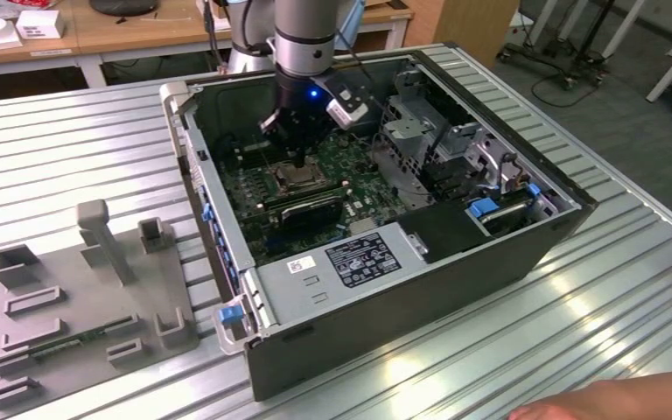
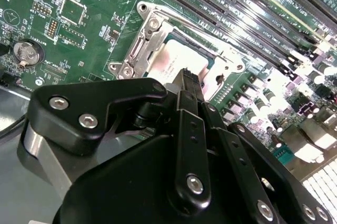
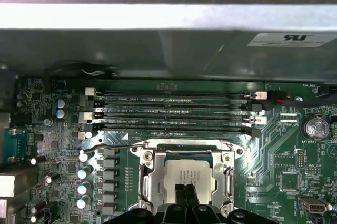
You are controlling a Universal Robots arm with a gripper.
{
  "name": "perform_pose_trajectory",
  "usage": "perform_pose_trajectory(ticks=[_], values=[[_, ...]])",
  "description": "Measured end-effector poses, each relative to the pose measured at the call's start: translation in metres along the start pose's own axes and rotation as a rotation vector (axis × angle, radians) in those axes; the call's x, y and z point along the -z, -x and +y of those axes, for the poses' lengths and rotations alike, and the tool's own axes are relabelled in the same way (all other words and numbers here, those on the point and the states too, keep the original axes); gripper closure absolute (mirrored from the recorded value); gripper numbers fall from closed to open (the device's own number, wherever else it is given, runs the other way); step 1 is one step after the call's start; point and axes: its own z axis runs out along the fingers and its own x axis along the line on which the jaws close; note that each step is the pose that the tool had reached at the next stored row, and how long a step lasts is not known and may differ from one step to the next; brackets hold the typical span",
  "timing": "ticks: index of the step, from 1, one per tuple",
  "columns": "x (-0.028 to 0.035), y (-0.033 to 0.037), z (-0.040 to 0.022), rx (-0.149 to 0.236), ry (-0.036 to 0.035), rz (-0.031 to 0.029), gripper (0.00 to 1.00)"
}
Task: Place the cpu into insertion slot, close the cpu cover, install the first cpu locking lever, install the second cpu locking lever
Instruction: 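Close the cpu cover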
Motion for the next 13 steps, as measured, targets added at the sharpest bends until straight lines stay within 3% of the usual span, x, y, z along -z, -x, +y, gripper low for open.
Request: perform_pose_trajectory(ticks=[2, 4, 13], values=[[-0.0007, -0.0019, 0.0, 0.0, -0.0001, -0.0109, 0.89], [-0.0012, -0.0033, 0.0, 0.0, 0.0, -0.0148, 0.89], [-0.0023, -0.012, 0.0001, -0.003, -0.0003, -0.0152, 0.89]])
